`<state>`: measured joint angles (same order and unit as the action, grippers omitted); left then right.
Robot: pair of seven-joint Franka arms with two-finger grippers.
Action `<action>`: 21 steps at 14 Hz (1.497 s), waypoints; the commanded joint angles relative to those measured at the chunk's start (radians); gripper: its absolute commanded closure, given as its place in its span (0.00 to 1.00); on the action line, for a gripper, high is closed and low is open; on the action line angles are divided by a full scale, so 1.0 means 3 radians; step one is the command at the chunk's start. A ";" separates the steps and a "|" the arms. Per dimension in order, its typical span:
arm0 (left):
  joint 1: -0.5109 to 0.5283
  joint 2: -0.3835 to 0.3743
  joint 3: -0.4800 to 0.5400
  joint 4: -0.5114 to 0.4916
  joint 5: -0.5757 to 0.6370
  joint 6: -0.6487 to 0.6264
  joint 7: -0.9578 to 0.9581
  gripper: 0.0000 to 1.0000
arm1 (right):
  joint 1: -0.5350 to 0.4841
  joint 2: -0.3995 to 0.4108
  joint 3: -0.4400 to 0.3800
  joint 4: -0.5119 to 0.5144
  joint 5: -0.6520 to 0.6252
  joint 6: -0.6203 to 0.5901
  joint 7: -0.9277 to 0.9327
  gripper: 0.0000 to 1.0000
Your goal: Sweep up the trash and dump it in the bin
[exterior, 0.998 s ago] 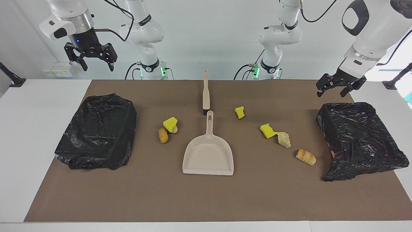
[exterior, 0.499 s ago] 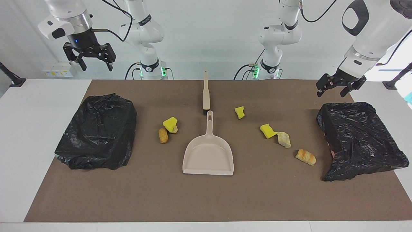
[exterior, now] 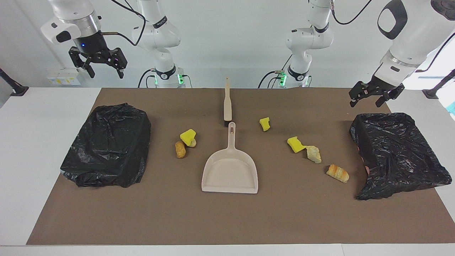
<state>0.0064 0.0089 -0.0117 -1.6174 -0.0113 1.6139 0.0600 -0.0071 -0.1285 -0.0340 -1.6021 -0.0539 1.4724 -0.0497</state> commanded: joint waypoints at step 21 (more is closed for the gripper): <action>-0.1406 -0.0387 -0.0012 -0.0534 -0.0177 -0.0041 -0.1134 0.00 | -0.0048 -0.0109 0.0006 -0.0115 0.0067 -0.0086 0.0002 0.00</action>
<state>-0.3574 -0.0655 -0.0329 -1.7156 -0.0554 1.5936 -0.2181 -0.0072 -0.1365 -0.0341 -1.6134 -0.0539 1.4595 -0.0497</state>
